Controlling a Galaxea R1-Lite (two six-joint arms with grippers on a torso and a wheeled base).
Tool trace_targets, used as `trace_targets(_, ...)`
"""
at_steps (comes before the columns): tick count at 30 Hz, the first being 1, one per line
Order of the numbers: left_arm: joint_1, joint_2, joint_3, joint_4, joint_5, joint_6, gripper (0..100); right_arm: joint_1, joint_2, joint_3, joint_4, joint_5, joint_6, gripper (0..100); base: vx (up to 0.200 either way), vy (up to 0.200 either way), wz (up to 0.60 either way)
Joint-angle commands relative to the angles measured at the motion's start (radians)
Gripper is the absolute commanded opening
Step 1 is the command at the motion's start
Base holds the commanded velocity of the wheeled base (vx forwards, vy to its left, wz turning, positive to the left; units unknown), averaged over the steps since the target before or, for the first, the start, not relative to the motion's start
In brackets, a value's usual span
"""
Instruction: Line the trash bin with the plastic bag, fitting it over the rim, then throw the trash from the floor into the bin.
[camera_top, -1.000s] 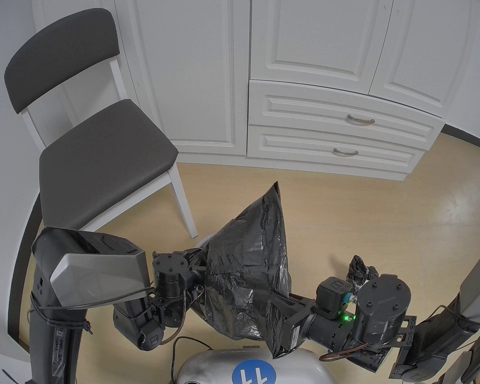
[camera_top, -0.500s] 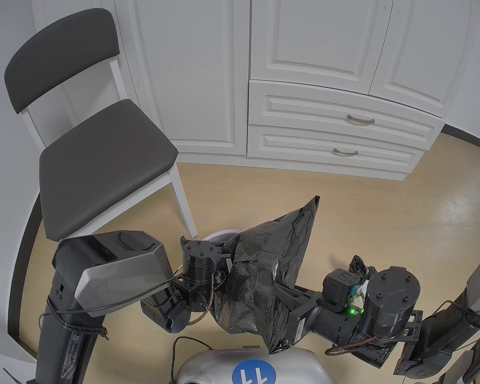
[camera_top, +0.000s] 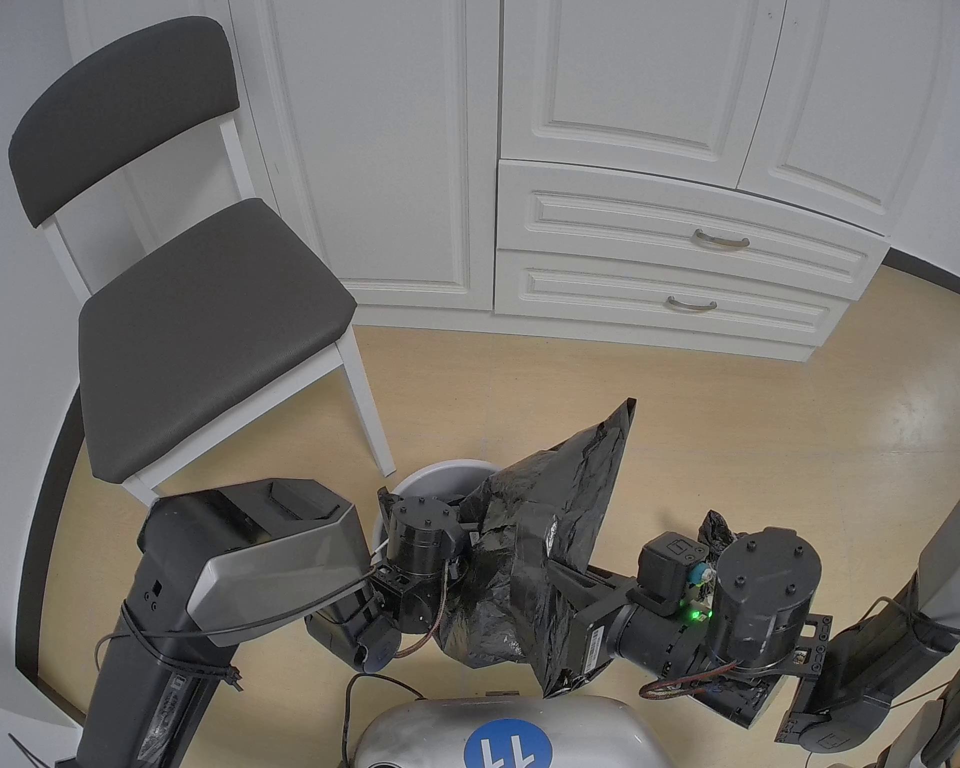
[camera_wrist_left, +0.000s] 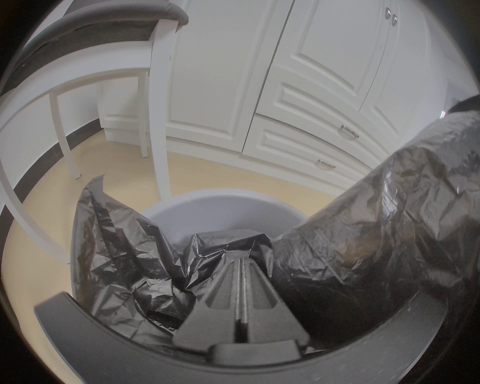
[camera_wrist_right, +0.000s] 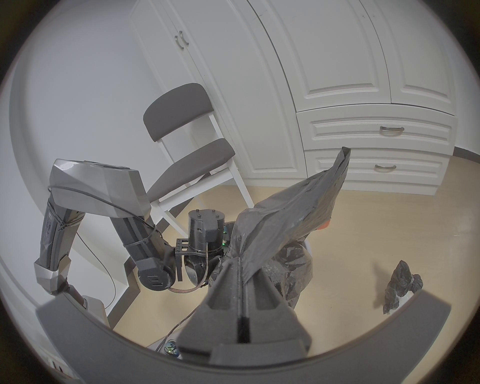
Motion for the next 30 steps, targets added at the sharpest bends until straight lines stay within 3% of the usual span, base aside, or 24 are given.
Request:
trace_targets(1, -0.009, 0.025, -0.015, 0.008, 0.0, 0.0, 0, -0.004, 0.007, -0.001, 0.001, 0.0, 0.0, 0, 0.0, 0.0, 0.0)
trace_targets(18, 0.034, 0.132, -0.342, 0.378, 0.0, -0.04, 0, -0.036, 0.189, -0.063, -0.061, 0.009, 0.057, 0, 0.0, 0.0, 0.0)
trace_targets(30, 0.083, 0.141, -0.437, 0.505, -0.052, -0.094, 0, -0.045, 0.284, -0.11, -0.179, 0.003, 0.098, 0, 0.0, 0.0, 0.0)
